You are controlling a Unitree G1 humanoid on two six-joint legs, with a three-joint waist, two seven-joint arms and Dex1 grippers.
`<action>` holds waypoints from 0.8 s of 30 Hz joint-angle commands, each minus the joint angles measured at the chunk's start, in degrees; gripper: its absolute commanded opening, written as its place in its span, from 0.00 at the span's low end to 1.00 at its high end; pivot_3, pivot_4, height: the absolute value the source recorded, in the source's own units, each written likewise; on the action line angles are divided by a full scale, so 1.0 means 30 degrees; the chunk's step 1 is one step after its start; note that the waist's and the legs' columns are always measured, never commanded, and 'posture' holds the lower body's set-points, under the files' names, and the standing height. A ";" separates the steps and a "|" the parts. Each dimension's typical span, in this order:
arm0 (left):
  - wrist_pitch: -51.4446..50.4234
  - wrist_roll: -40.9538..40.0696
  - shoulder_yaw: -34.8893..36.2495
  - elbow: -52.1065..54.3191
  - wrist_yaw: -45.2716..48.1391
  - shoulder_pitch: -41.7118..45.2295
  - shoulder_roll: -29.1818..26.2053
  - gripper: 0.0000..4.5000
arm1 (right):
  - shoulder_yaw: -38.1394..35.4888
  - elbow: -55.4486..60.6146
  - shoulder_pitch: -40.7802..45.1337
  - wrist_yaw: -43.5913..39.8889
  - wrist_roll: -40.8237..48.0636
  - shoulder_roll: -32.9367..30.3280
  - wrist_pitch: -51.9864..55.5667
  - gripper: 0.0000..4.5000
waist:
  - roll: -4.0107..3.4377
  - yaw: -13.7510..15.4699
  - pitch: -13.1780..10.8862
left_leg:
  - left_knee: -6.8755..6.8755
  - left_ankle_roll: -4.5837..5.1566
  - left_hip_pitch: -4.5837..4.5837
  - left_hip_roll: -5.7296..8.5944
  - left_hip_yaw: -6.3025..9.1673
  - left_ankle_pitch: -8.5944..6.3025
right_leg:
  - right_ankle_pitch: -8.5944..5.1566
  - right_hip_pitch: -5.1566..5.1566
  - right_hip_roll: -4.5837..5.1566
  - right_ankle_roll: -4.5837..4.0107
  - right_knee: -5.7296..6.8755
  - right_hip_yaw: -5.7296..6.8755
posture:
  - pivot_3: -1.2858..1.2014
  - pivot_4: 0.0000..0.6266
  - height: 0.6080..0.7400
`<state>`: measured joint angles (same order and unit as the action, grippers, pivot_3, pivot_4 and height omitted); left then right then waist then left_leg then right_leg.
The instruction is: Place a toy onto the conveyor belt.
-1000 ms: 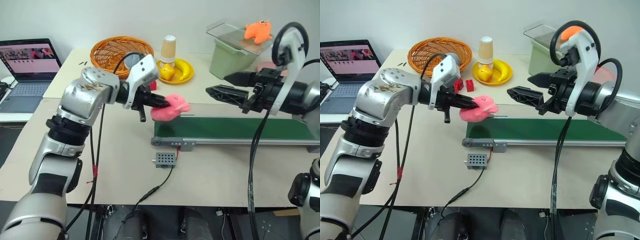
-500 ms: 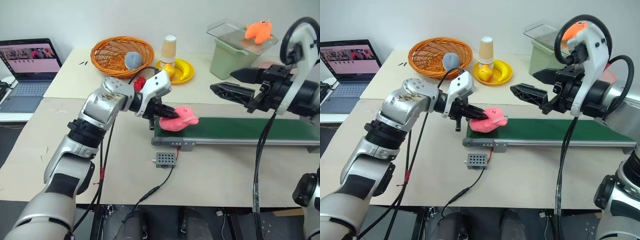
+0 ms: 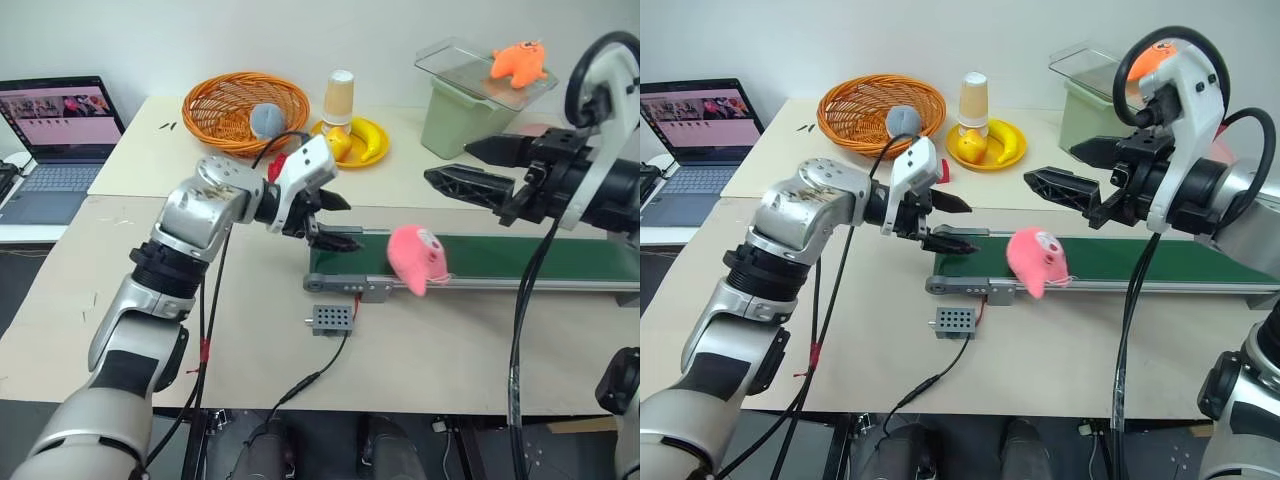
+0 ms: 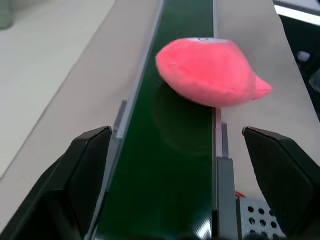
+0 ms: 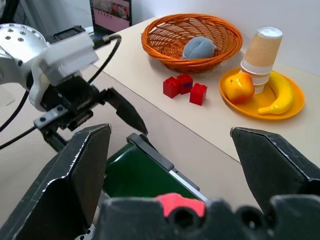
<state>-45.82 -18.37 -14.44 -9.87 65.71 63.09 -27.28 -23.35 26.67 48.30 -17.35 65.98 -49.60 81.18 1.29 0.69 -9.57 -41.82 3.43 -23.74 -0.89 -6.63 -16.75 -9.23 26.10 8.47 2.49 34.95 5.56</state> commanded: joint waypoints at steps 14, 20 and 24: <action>0.1090 -0.1691 0.4132 0.3672 -0.0134 -0.1026 -0.3255 1.00 | -0.0173 0.0912 -0.2150 -0.4437 -0.0238 -0.4224 -0.2125 1.00 | -0.0002 -0.0064 0.0000 | 0.0024 0.0001 0.0013 -0.0009 -0.0011 -0.0003 | -0.0002 0.0002 -0.0002 0.0005 -0.0023 0.0001 | 0.52 0.24 0.95; 0.0520 -0.2411 0.4989 0.6053 -0.0966 -0.3513 -0.4258 1.00 | 0.0413 0.1642 -0.5821 -0.8179 -0.3336 -0.6035 -0.5949 1.00 | 0.0001 0.0049 -0.0001 | -0.0036 0.0001 0.0014 -0.0011 0.0006 -0.0002 | 0.0004 -0.0039 0.0000 0.0018 -0.0013 -0.0010 | 0.52 0.24 0.95; 0.0066 -0.2648 0.5503 0.7282 -0.2032 -0.4669 -0.4563 1.00 | 0.0932 0.1368 -0.6956 -0.9030 -0.4824 -0.6282 -0.7474 1.00 | 0.0001 -0.0005 0.0000 | -0.0057 0.0028 0.0017 -0.0001 0.0012 -0.0018 | 0.0003 -0.0054 0.0000 0.0030 -0.0015 -0.0060 | 0.52 0.24 0.95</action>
<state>-45.06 -25.12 -0.05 9.22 61.26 49.24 -40.18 -20.10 30.75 27.74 -43.21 54.16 -66.87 62.20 1.29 0.68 -9.57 -41.99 3.51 -23.68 -0.90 -6.59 -16.80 -9.22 25.94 8.47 2.58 34.92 5.38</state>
